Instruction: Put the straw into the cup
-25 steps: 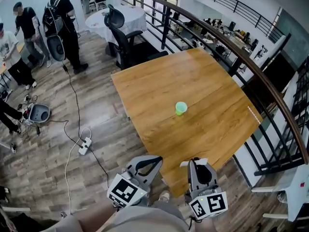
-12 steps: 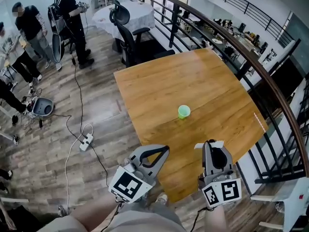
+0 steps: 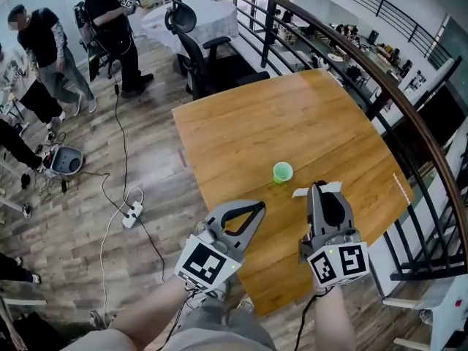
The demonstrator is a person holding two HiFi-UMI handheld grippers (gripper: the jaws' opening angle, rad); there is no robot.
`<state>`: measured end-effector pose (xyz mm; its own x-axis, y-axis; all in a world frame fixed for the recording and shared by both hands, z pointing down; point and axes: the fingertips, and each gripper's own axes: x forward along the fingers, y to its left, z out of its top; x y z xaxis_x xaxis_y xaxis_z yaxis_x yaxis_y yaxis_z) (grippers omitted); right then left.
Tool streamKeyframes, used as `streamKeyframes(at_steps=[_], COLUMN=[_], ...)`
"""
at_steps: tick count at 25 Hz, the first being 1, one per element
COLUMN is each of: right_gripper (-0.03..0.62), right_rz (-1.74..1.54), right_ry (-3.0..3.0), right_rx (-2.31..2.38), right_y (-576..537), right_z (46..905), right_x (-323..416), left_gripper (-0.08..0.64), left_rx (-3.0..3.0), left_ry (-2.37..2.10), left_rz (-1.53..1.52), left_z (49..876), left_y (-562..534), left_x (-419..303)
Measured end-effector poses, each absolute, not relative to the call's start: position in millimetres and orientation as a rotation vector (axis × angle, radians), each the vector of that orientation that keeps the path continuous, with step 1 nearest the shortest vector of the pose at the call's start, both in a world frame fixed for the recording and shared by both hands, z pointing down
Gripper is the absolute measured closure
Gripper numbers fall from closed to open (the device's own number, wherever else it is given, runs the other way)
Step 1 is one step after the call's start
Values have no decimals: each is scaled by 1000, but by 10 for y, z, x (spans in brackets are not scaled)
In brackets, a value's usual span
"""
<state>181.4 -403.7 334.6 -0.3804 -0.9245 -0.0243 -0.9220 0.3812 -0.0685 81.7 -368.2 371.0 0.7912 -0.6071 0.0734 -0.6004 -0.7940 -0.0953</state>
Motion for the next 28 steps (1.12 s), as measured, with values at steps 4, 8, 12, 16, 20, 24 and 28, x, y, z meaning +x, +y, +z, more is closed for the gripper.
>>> streamKeyframes(at_steps=[4, 8, 12, 16, 20, 24, 28], right_gripper=[534, 534, 534, 534, 534, 534, 534], right_rz=[-110, -107, -98, -92, -71, -68, -60], right_ry=[2546, 2566, 2580, 2593, 2608, 2636, 2661], right_rx=[-1781, -1795, -1784, -1773, -1800, -1830, -1869], right_y=[-4389, -4666, -4919, -5151, -5347, -5528, -5724], right_z=[3623, 3898, 4131, 4382, 4616, 4934, 5253], right_x=[1876, 1836, 1794, 1785, 1821, 1807, 1838], left_gripper=[548, 547, 547, 547, 546, 547, 548], left_rx=[-2908, -2887, -2913, -2919, -2938, -2967, -2989], left_ry=[994, 962, 972, 968, 983, 998, 1019], left_rz=[-157, -173, -178, -224, -242, -234, -285], left_z=[3854, 4046, 4306, 4616, 4892, 5180, 5595], left_y=[-3928, -4176, -4405, -4597, -4781, -4946, -5040], left_x=[890, 992, 1076, 1164, 1250, 1303, 1366])
